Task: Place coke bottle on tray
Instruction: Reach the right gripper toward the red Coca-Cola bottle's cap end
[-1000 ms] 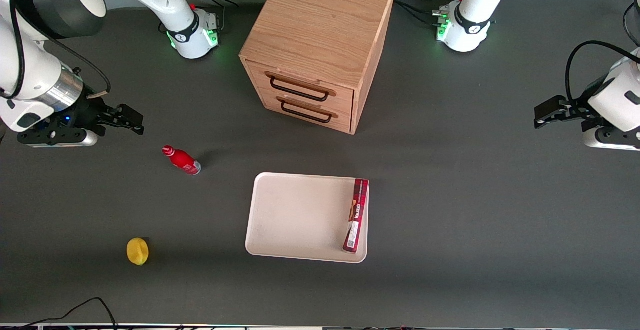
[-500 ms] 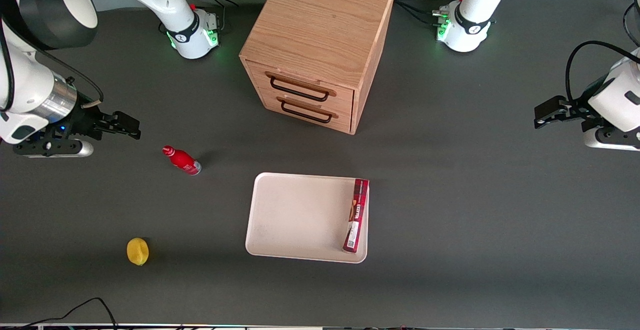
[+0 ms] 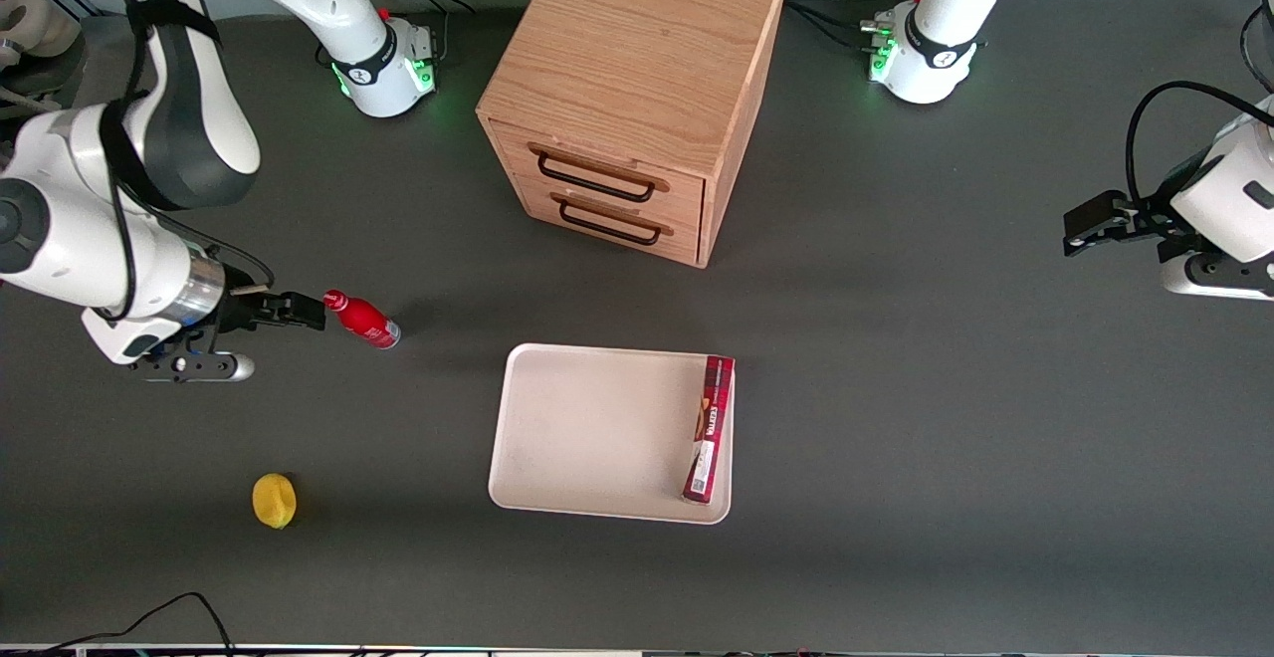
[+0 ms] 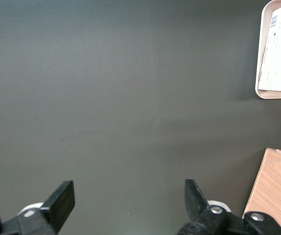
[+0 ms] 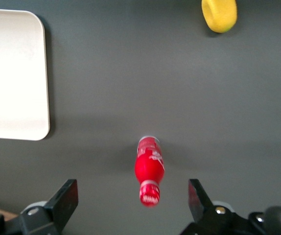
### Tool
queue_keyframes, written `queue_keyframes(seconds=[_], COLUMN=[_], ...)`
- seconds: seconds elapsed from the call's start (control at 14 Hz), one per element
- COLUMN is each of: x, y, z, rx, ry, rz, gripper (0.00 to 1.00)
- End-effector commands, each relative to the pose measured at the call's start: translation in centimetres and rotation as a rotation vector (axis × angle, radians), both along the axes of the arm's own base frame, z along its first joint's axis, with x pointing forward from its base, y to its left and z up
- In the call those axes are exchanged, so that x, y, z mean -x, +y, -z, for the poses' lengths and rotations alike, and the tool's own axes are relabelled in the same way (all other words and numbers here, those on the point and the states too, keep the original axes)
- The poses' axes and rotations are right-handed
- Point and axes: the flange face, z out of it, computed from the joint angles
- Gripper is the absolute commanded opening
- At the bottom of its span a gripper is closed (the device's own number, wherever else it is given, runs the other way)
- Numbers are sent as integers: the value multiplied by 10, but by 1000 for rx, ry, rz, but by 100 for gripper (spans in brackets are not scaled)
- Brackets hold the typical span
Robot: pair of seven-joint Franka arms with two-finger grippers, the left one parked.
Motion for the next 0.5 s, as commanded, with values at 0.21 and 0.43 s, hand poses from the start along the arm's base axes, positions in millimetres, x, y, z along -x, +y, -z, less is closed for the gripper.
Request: queue_keyframes(seconds=[0.21,0.43], x=[34,65], y=[7,2], z=[45,54], rx=[-16,-12], ry=[-7,-30], rz=[2,-7], gripper=[100,100])
